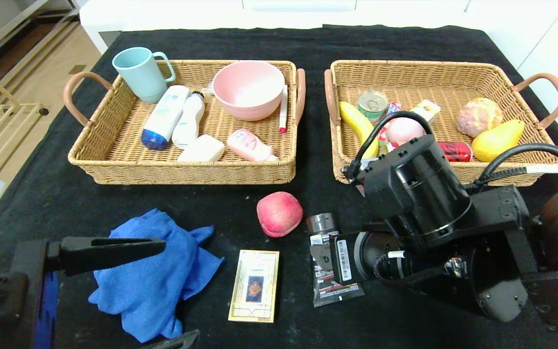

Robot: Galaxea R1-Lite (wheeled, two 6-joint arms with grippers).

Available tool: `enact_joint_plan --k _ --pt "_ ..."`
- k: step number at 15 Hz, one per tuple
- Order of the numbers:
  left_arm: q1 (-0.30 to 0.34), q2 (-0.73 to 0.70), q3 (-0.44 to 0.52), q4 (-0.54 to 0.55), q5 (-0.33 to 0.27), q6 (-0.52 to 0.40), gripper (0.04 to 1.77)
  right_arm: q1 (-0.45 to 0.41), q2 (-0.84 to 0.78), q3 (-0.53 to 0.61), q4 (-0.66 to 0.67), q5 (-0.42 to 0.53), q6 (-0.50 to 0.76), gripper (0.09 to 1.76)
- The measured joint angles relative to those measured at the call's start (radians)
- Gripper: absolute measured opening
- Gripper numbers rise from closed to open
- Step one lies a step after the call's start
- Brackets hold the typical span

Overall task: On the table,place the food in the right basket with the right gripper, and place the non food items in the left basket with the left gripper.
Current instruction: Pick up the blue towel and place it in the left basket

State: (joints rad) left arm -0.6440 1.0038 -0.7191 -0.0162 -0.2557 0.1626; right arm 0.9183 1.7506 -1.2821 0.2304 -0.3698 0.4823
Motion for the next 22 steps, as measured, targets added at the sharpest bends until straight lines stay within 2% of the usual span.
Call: enact_joint_plan --k 3,5,6,8,11,13,18,22 --pt "0.005 -0.019 -0.01 0.001 0.027 0.007 1.72 0.005 -0.062 0.11 -0.144 0.006 -0.113 1.59" --pt "0.005 -0.026 -0.013 0.001 0.027 0.007 1.72 0.004 -0.115 0.201 -0.251 0.052 -0.201 1.61" --pt "0.006 -0.027 -0.013 0.001 0.028 0.007 1.72 0.002 -0.149 0.249 -0.292 0.097 -0.237 1.63" --pt "0.005 -0.028 -0.02 0.01 0.034 0.01 1.72 -0.012 -0.212 0.326 -0.367 0.263 -0.282 1.64" --pt "-0.002 -0.024 -0.023 0.016 0.037 0.01 1.72 -0.113 -0.279 0.418 -0.486 0.486 -0.393 1.67" --pt "-0.002 -0.019 -0.023 0.016 0.059 0.01 1.72 -0.193 -0.297 0.46 -0.542 0.635 -0.421 1.67" --pt "-0.004 -0.008 -0.026 0.016 0.076 0.009 1.72 -0.341 -0.314 0.643 -0.742 0.849 -0.536 1.69" --pt "-0.011 0.007 -0.022 0.019 0.116 0.007 1.72 -0.374 -0.379 0.771 -0.792 0.938 -0.59 1.7"
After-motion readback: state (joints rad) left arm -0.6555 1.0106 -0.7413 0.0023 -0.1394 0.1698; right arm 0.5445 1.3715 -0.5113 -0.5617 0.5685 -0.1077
